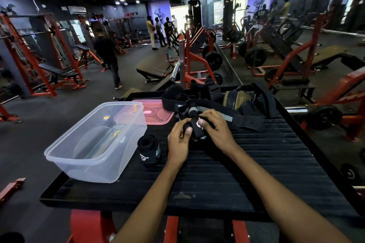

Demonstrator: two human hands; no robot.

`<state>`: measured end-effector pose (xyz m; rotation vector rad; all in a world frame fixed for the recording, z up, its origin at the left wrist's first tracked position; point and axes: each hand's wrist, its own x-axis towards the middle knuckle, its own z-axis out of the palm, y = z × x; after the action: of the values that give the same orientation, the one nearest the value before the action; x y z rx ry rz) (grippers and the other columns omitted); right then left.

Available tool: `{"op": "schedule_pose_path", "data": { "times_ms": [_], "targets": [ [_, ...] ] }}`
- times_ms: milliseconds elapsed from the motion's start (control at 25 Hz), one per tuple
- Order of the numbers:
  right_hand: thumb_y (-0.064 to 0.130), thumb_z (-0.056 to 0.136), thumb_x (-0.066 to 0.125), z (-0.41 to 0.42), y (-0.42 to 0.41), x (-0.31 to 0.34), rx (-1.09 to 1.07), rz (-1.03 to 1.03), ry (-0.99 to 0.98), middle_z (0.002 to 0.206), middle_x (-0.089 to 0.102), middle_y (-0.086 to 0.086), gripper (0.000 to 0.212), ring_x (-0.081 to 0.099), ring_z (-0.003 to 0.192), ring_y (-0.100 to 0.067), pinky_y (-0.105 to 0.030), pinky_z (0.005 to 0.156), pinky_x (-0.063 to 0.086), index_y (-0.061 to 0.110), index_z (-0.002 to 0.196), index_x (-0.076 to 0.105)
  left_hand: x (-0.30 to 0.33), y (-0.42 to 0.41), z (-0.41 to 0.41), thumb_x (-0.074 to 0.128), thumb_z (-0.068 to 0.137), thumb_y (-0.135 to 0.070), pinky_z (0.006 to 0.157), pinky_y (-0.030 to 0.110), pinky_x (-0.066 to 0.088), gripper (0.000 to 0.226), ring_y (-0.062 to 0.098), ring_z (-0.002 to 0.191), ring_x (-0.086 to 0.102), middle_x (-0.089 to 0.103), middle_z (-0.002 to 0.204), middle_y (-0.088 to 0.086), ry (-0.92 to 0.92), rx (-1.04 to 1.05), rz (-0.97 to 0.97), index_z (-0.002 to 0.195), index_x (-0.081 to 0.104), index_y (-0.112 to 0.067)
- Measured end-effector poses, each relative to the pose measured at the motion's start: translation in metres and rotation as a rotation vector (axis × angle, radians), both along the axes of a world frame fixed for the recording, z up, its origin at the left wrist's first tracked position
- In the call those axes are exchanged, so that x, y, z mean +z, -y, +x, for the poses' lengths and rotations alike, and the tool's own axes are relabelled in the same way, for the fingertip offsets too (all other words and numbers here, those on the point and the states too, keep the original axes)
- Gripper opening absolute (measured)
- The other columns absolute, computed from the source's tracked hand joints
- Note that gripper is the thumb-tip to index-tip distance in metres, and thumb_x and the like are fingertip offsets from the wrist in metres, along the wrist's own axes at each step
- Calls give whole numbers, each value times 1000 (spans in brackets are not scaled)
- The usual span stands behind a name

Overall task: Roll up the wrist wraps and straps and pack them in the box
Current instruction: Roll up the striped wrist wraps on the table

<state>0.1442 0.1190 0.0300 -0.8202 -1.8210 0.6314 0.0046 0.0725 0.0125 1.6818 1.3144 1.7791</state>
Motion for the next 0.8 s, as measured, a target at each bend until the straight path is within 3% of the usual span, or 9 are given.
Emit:
{"op": "schedule_pose_path", "data": {
  "times_ms": [80, 160, 240, 360, 480, 560, 680, 800],
  "targets": [
    [27, 88, 58, 1, 3, 2, 51, -98, -115, 99, 55, 16, 16, 52, 103, -12, -34, 94, 44, 29, 103, 60, -2, 0, 2, 44, 84, -66, 86, 8, 42, 61, -11, 100, 56, 59, 108, -16, -22, 1, 11, 115, 59, -16],
    [14, 88, 60, 1, 6, 6, 106, -188, -206, 100, 56, 8, 25, 54, 101, -12, -27, 91, 45, 33, 103, 58, -2, 2, 4, 45, 84, -64, 85, 8, 42, 56, -8, 102, 57, 60, 109, -15, -23, -17, 6, 113, 59, -18],
    [8, 90, 58, -1, 6, 7, 83, -219, -191, 97, 56, 5, 18, 53, 97, -7, -20, 88, 43, 25, 96, 62, 0, 3, 6, 48, 84, -60, 84, 9, 42, 49, -4, 102, 57, 60, 110, -11, -9, -36, -6, 112, 59, -21],
    [12, 92, 56, -5, 9, 9, 58, -303, -231, 97, 61, -4, 11, 56, 87, -2, -16, 81, 43, 19, 88, 64, 1, 2, 8, 51, 87, -44, 89, 15, 44, 40, 8, 108, 59, 63, 116, 0, 17, -51, -26, 116, 60, -18],
    [21, 90, 60, -1, 8, 9, 29, -347, -245, 79, 63, 6, 11, 57, 72, 2, -15, 70, 45, 21, 80, 63, 1, 1, 9, 48, 89, -45, 96, 25, 46, 45, 13, 113, 58, 63, 120, 4, -1, -50, -23, 118, 60, -14],
    [28, 86, 66, 1, 6, 9, 21, -418, -276, 83, 63, 5, 8, 59, 75, 0, -17, 70, 48, 20, 85, 62, -1, 0, 8, 47, 89, -44, 98, 38, 48, 40, 17, 112, 59, 64, 118, 2, 43, -31, -56, 116, 61, -17],
    [20, 79, 73, -2, 9, 8, 159, -579, -440, 102, 63, 0, 29, 63, 94, -12, -27, 81, 52, 23, 103, 55, -1, 2, 2, 45, 90, -47, 96, 51, 48, 25, 19, 114, 58, 62, 118, -8, 139, 23, -139, 111, 57, -39],
    [1, 76, 73, -8, 16, 7, 250, -629, -513, 109, 65, -8, 47, 64, 98, -18, -26, 75, 56, 9, 117, 51, 8, 16, -2, 46, 95, -34, 102, 42, 44, 22, 13, 115, 55, 59, 119, -12, 20, 100, -169, 113, 58, -35]
  ]
}}
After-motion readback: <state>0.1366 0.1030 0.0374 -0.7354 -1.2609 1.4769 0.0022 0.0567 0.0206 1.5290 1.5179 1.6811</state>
